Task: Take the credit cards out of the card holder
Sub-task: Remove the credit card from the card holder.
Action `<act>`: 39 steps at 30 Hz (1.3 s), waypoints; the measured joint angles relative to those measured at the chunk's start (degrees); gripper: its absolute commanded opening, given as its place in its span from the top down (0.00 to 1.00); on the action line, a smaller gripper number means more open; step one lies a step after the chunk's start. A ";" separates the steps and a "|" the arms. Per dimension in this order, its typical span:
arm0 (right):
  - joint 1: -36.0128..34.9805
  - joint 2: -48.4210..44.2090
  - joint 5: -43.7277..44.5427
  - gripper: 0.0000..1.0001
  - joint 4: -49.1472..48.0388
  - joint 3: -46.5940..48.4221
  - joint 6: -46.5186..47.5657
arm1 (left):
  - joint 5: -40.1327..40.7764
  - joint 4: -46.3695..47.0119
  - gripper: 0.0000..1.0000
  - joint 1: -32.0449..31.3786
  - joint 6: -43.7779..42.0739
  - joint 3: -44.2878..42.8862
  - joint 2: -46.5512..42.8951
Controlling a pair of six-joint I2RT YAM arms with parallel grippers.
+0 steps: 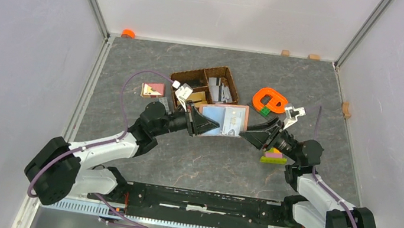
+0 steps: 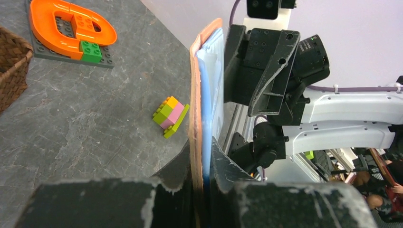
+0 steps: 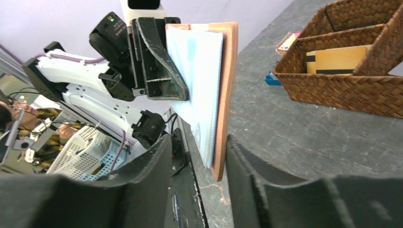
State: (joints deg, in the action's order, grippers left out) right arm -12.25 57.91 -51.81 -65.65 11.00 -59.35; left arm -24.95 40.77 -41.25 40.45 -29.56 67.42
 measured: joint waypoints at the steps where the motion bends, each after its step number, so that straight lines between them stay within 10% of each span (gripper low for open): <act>1: 0.00 -0.04 0.04 0.45 0.59 0.00 0.50 | -0.44 0.15 0.98 0.04 0.02 0.00 0.17; 11: -0.13 -0.11 0.87 0.44 3.37 0.00 3.10 | -7.13 4.87 0.98 0.04 3.19 -0.04 5.70; 20: -1.46 0.59 1.09 0.70 3.58 0.00 3.76 | -8.68 6.95 0.98 0.02 4.48 -0.07 6.08; 29: -2.38 1.62 1.09 0.54 3.85 0.00 4.07 | -3.61 1.14 0.98 0.11 4.26 -0.07 4.33; 39: -2.38 -1.84 4.66 0.88 17.77 1.86 13.18 | 2.14 -5.25 0.98 1.05 4.07 -0.07 1.90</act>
State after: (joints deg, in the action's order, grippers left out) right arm -14.63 56.07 -47.16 -47.88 12.86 -46.17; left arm -22.81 35.53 -40.21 44.51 -29.63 69.32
